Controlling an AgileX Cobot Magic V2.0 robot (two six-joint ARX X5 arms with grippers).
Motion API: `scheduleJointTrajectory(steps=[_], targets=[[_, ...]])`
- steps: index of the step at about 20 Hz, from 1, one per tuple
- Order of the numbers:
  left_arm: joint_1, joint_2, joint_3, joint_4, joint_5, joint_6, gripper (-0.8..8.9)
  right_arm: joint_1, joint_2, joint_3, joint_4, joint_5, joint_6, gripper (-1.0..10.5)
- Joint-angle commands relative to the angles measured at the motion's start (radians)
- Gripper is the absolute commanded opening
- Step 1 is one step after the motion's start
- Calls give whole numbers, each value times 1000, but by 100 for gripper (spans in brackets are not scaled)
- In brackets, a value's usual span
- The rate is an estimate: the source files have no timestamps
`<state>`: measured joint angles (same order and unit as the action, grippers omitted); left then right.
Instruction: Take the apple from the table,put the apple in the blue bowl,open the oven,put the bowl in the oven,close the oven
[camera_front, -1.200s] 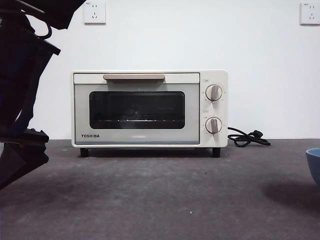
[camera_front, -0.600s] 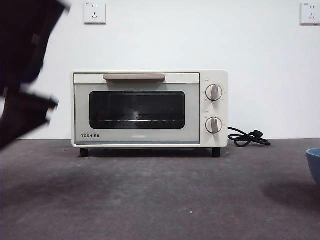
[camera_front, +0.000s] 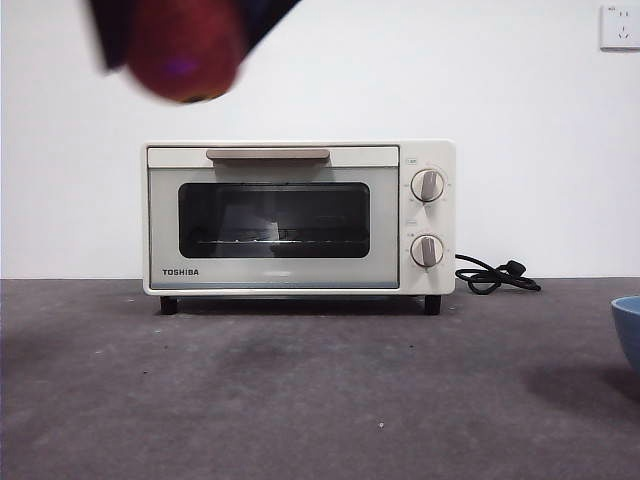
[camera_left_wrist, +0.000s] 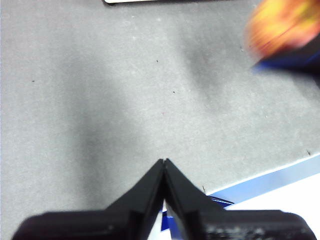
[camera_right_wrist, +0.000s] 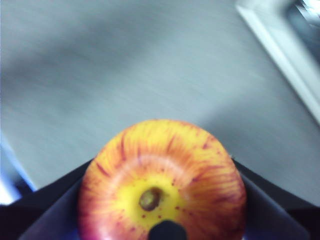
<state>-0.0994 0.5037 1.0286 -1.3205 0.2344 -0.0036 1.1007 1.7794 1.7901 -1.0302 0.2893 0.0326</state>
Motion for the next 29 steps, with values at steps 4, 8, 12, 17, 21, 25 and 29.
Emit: scheduleJointTrajectory(steps=[4,8,12,17,21,25,29], targets=[[-3,4,2,4,-5,50,-5,-77,-163,-107,-43,82,1,-3],[-3,18,2,10,-10,53,-4,-159,-349,-313,-41,87,41,-3],[-5,27,2,29,-11,52,-4,-267,-572,-544,-23,106,136,-3],[-5,58,2,67,-10,52,-4,-432,-855,-766,43,106,264,-6],[-5,116,2,125,7,53,-4,-523,-995,-908,87,-54,279,-7],[-5,199,2,141,8,66,-4,-594,-1024,-1055,169,-172,291,-7],[-7,241,2,150,9,83,-5,-681,-1009,-1159,285,-212,319,-7]])
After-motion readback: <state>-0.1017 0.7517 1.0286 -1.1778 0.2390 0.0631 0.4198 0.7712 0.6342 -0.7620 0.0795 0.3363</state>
